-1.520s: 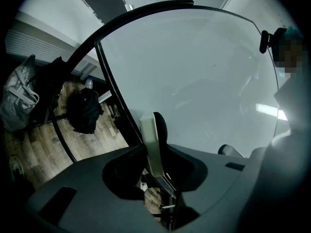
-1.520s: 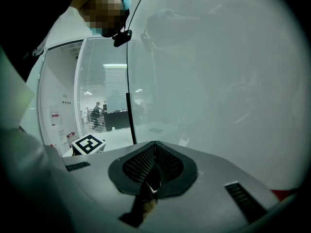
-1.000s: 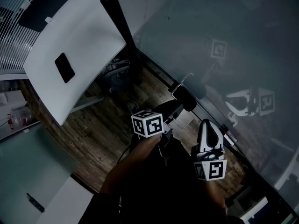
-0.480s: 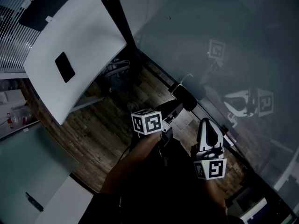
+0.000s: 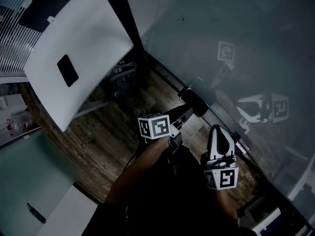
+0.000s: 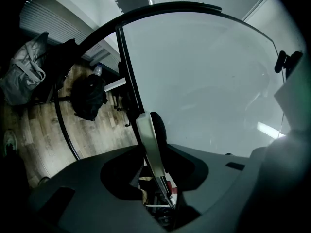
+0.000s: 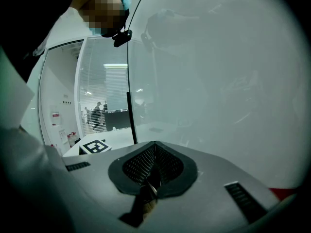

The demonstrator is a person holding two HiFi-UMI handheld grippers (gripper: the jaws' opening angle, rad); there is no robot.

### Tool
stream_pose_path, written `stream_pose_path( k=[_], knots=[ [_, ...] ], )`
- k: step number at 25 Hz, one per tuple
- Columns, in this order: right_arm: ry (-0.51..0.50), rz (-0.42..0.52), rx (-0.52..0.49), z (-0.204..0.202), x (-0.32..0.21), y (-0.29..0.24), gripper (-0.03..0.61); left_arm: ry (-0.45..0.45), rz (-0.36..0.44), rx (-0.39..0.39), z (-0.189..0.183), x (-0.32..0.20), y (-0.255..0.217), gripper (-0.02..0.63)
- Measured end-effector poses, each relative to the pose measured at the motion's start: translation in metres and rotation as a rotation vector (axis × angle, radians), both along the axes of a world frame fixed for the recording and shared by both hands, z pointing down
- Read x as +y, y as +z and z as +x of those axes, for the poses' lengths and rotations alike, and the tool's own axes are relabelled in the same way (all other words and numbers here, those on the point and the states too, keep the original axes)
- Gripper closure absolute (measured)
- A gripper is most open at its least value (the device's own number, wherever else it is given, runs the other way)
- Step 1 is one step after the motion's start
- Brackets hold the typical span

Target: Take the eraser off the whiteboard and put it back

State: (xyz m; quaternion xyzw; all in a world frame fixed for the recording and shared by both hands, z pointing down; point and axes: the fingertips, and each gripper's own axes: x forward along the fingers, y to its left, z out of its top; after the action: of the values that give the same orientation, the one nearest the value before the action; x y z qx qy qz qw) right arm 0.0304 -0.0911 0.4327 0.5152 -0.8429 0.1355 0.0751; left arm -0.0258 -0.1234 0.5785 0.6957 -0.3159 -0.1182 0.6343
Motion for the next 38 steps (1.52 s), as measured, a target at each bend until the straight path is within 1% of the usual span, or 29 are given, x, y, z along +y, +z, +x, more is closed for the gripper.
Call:
stream_pose_path(
  k=[11, 21, 27, 38],
  knots=[
    [-0.001, 0.013, 0.003, 0.001, 0.0, 0.0, 0.563, -0.002, -0.038, 0.052, 0.002, 0.001, 0.0, 0.483],
    [0.0, 0.004, 0.002, -0.001, 0.001, 0.0, 0.563, 0.003, -0.069, 0.1, 0.005, 0.003, 0.0, 0.477],
    [-0.015, -0.005, 0.018, 0.001, 0.006, 0.006, 0.563, -0.003, -0.082, 0.109, 0.004, 0.004, 0.001, 0.466],
    [-0.006, 0.004, 0.008, -0.001, 0.006, 0.005, 0.563, 0.0, -0.092, 0.124, 0.002, 0.008, 0.003, 0.434]
  ],
)
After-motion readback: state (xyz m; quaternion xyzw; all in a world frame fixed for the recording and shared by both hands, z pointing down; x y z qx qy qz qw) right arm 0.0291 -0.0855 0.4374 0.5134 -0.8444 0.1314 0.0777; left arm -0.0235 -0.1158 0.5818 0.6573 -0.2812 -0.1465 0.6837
